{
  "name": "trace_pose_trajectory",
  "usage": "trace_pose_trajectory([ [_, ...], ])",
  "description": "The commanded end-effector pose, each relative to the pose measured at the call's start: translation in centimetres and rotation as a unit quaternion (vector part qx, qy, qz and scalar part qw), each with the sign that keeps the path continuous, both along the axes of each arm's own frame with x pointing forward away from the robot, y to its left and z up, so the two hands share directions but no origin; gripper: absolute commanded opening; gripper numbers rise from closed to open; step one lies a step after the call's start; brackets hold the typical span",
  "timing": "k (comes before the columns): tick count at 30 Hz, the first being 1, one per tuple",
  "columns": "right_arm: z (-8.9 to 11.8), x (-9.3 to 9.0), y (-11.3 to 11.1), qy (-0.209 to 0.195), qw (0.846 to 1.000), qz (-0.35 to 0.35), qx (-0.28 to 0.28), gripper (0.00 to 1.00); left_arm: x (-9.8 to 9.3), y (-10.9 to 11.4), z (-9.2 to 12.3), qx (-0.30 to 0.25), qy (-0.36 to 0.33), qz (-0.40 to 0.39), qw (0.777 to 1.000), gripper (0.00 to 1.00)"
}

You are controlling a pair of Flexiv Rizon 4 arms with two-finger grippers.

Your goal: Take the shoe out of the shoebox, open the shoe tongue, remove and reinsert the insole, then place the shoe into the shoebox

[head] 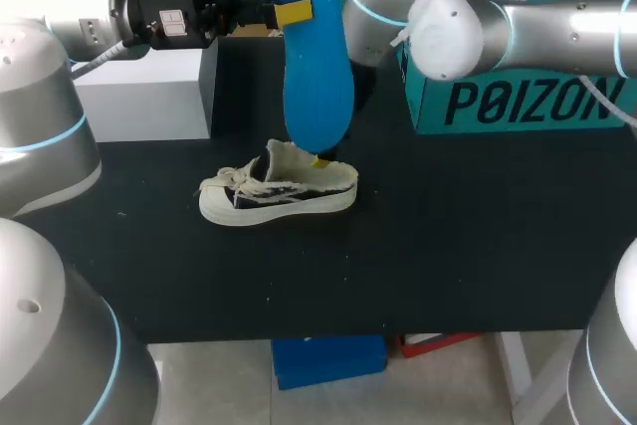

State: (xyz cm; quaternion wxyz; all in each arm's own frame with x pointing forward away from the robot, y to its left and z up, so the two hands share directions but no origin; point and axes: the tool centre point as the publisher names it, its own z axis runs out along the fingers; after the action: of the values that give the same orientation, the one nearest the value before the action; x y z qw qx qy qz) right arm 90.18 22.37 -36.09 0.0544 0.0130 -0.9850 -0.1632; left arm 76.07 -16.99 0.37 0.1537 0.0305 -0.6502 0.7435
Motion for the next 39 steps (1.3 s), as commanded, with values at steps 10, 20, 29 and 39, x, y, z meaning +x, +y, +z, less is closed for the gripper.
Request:
trace_pose_trajectory([
  [10, -1.2, 0.2, 2.5, -0.015, 0.975, 0.023, -0.22, 1.0, -0.1, -0.2, 0.0, 0.0, 0.0, 0.002, 1.0, 0.0],
  [20, -3.0, 0.0, 3.1, -0.02, 0.979, 0.018, -0.2, 1.0, -0.1, -0.2, 0.0, 0.0, 0.0, 0.002, 1.0, 0.0],
  [29, -4.2, 0.4, 3.5, -0.023, 0.986, 0.01, -0.167, 0.79, -0.1, -0.2, 0.0, 0.0, 0.0, 0.002, 1.0, 0.0],
  [39, -5.0, 0.3, 3.6, -0.006, 0.987, 0.019, -0.158, 0.0, -0.1, -0.2, 0.0, 0.0, 0.0, 0.002, 1.0, 0.0],
])
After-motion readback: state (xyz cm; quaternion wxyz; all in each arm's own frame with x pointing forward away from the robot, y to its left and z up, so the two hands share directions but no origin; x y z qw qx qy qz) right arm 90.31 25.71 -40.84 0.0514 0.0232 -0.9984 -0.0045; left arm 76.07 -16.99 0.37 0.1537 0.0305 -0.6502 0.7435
